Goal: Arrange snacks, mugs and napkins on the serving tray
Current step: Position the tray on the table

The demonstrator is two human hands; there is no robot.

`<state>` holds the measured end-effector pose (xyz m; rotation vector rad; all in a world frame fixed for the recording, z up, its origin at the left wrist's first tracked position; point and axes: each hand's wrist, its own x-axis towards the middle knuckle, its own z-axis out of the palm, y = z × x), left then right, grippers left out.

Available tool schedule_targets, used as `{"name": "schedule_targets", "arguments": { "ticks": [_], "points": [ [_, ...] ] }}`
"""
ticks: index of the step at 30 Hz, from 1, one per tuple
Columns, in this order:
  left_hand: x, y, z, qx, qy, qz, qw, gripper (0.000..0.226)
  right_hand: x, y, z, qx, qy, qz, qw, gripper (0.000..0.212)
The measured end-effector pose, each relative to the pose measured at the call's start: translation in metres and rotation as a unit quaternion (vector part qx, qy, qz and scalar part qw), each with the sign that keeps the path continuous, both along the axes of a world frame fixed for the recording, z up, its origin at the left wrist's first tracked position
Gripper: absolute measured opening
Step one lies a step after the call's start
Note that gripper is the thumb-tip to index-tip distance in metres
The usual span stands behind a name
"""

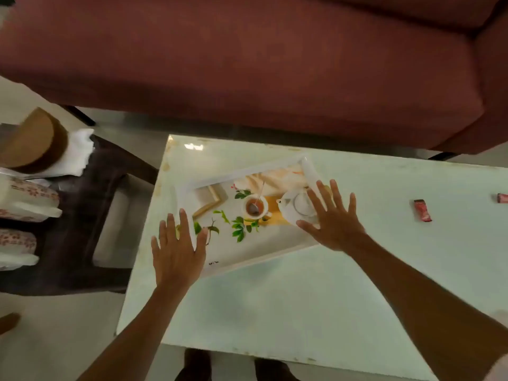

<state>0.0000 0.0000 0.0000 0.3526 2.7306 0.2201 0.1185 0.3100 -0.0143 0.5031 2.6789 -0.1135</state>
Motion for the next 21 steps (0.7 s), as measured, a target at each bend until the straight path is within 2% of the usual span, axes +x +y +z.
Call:
{"name": "schedule_targets", "arguments": {
  "ticks": [3, 7, 12, 15, 17, 21],
  "points": [
    [-0.01, -0.004, -0.017, 0.072, -0.034, 0.103, 0.991, 0.073, -0.015, 0.01, -0.015, -0.038, 0.034, -0.052, 0.997, 0.081],
    [-0.024, -0.004, -0.033, 0.203, -0.089, 0.228, 0.948, 0.066, -0.033, 0.021, -0.025, -0.144, 0.168, -0.215, 0.951, 0.058],
    [-0.038, -0.007, -0.042, 0.279, -0.113, 0.314, 0.9, 0.042, -0.042, 0.026, -0.037, -0.118, 0.179, -0.282, 0.935, 0.036],
    [-0.046, -0.011, -0.05, 0.324, -0.123, 0.399, 0.849, 0.017, -0.042, 0.026, -0.043, -0.136, 0.206, -0.332, 0.91, 0.034],
    [-0.051, -0.014, -0.05, 0.349, -0.142, 0.448, 0.811, 0.013, -0.042, 0.026, -0.043, -0.158, 0.218, -0.371, 0.889, 0.033],
    [-0.066, -0.024, -0.045, 0.35, -0.132, 0.447, 0.812, 0.012, -0.033, 0.02, -0.036, -0.174, 0.212, -0.418, 0.866, 0.032]
  ]
}}
